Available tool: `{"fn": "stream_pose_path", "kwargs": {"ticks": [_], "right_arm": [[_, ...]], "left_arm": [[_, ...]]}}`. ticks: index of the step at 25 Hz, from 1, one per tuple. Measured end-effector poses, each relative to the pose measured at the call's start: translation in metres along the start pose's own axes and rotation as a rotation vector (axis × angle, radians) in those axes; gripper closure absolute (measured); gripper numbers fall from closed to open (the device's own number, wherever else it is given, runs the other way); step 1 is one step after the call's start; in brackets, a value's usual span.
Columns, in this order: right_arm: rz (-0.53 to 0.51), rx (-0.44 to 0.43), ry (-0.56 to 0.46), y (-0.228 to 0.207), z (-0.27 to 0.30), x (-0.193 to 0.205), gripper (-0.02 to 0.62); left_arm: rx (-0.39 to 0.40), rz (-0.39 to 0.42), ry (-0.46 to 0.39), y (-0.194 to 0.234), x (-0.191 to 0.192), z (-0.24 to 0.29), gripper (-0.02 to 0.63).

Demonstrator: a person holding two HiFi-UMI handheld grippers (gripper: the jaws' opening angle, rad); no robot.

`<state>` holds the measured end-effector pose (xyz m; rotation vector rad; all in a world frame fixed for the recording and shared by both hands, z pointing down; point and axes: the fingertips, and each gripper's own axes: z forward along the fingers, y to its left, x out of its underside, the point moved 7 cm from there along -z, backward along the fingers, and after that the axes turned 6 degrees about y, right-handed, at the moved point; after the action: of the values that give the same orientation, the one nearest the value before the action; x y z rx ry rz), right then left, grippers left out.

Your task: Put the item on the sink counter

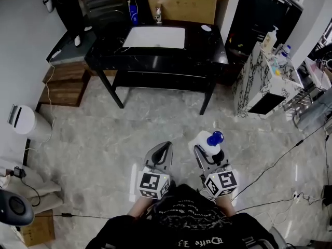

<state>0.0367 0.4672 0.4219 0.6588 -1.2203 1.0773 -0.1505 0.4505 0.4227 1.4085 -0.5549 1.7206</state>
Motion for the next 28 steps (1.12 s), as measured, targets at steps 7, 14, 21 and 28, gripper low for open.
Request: {"fn": "stream_pose_path", "kwargs": {"ticks": [7, 14, 21, 28], "right_arm": [[0.019, 0.030, -0.027, 0.011, 0.050, -0.008, 0.330], [0.048, 0.038, -0.006, 0.011, 0.084, -0.006, 0.330], [0.049, 0.029, -0.005, -0.019, 0.123, -0.016, 0.330], [0.049, 0.004, -0.013, -0.083, 0.189, -0.039, 0.330]], "left_arm": [[0.034, 0.011, 0.003, 0.053, -0.010, 0.022, 0.599], [0.020, -0.007, 0.013, 0.088, -0.012, 0.034, 0.599], [0.010, -0.008, 0.020, 0.105, -0.022, 0.074, 0.598], [-0.058, -0.022, 0.032, 0.131, -0.039, 0.137, 0.599]]}}
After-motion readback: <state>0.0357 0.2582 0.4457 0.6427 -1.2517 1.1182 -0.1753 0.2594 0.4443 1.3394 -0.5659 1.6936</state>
